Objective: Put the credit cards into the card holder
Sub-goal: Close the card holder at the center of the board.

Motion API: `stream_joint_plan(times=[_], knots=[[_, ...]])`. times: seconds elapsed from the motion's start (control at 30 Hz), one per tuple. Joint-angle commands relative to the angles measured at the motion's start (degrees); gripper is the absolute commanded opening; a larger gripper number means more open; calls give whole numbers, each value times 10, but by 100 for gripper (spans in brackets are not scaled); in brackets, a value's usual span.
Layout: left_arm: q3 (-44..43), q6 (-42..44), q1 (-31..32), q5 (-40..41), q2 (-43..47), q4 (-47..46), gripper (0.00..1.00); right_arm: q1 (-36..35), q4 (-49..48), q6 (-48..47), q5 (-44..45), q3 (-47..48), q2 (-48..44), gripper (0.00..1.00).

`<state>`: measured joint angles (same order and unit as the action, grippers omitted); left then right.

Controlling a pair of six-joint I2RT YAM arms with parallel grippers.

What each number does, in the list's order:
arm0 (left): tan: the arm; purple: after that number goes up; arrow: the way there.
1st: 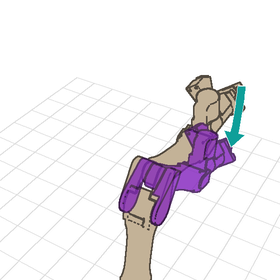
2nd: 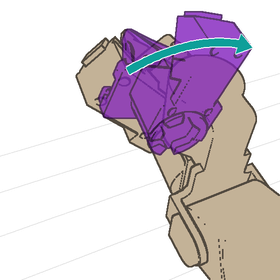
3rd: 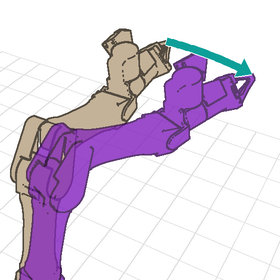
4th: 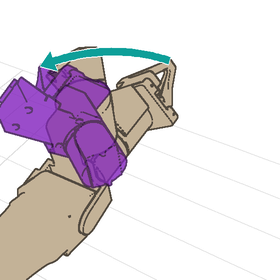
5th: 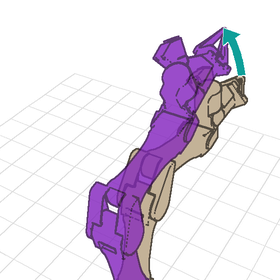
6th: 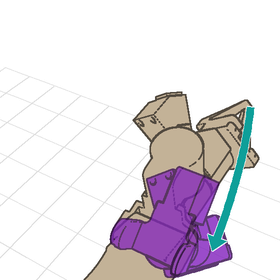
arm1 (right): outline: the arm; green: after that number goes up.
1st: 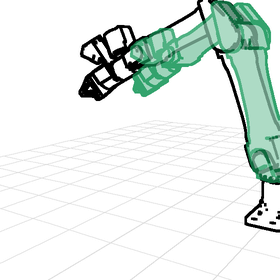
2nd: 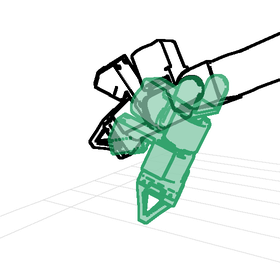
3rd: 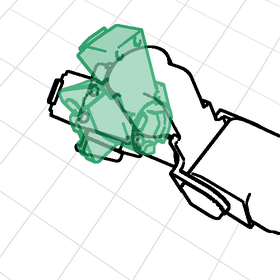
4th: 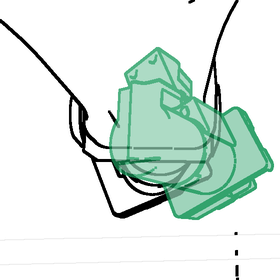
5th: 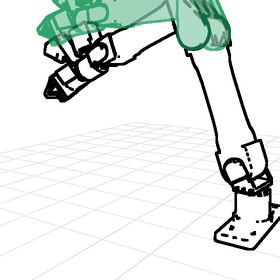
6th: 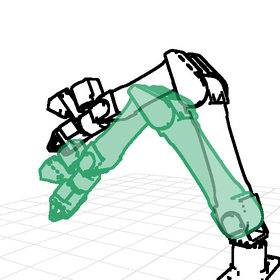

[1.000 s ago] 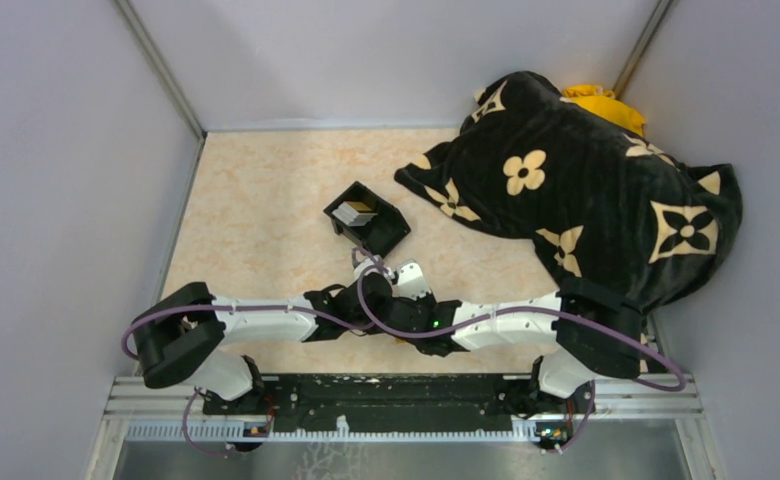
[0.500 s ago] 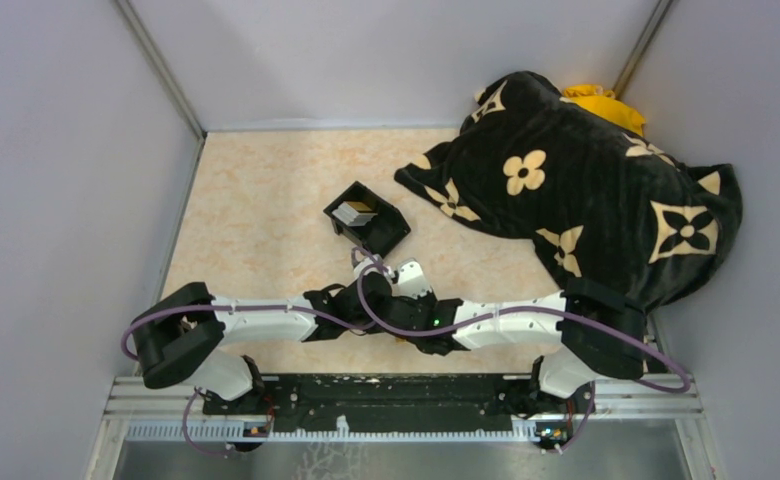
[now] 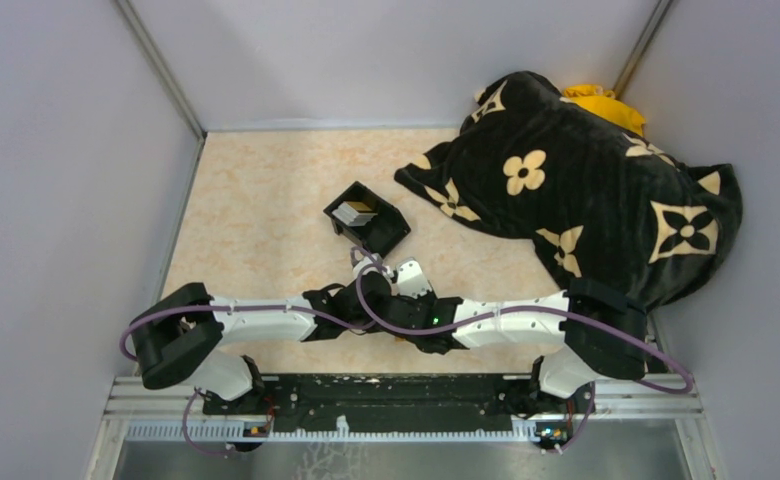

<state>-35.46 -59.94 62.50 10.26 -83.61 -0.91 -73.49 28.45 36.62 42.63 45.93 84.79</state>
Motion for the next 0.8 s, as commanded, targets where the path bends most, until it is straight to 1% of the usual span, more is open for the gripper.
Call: stream_joint_plan(times=[0.0, 0.53, 0.77], knots=[[4, 14, 8, 5, -1, 8, 31, -10, -22, -12, 6, 41, 0, 29], [7, 11, 8, 5, 1, 8, 31, -19, -41, -26, -13, 50, 12, 29], [5, 11, 8, 4, 1, 8, 31, -27, -40, -25, -15, 55, 17, 32]])
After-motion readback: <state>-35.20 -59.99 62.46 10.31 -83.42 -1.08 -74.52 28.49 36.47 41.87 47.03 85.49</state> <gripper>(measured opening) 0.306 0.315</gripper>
